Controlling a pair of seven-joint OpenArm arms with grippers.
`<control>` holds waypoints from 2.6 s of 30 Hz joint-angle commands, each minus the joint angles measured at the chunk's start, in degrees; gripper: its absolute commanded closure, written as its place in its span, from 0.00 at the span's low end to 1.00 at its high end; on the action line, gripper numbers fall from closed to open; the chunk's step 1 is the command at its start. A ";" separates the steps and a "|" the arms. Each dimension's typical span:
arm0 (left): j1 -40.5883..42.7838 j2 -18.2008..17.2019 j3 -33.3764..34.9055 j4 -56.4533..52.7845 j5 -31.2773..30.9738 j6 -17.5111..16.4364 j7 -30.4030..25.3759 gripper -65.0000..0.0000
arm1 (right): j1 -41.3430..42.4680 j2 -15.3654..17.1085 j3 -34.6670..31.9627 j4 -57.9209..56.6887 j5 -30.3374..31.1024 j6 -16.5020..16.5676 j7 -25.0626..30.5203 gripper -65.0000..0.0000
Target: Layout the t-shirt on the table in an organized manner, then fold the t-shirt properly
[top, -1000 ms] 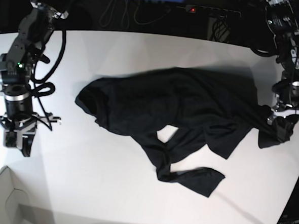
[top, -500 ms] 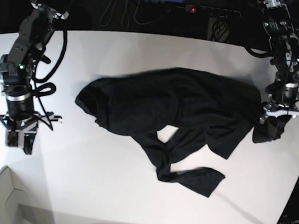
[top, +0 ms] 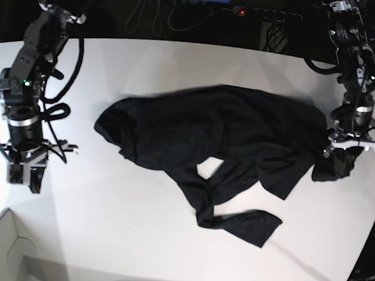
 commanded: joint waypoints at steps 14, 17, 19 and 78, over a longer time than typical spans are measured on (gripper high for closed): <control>-0.51 -0.75 -0.19 0.78 -0.53 -0.23 -1.29 1.00 | 0.81 0.26 0.02 -0.29 0.46 -0.63 1.65 1.00; -0.51 -0.75 -0.19 0.78 -0.53 -0.23 -1.29 1.00 | 0.90 0.26 0.02 -0.29 0.46 -0.63 1.65 1.00; -0.51 -0.75 -0.19 0.78 -0.53 -0.23 -1.29 1.00 | 0.90 0.26 0.02 -0.29 0.46 -0.63 1.65 1.00; -1.74 -0.75 -0.19 -2.12 -0.53 -0.23 -1.29 1.00 | 0.63 -2.11 -1.56 -4.25 0.20 -0.54 1.57 1.00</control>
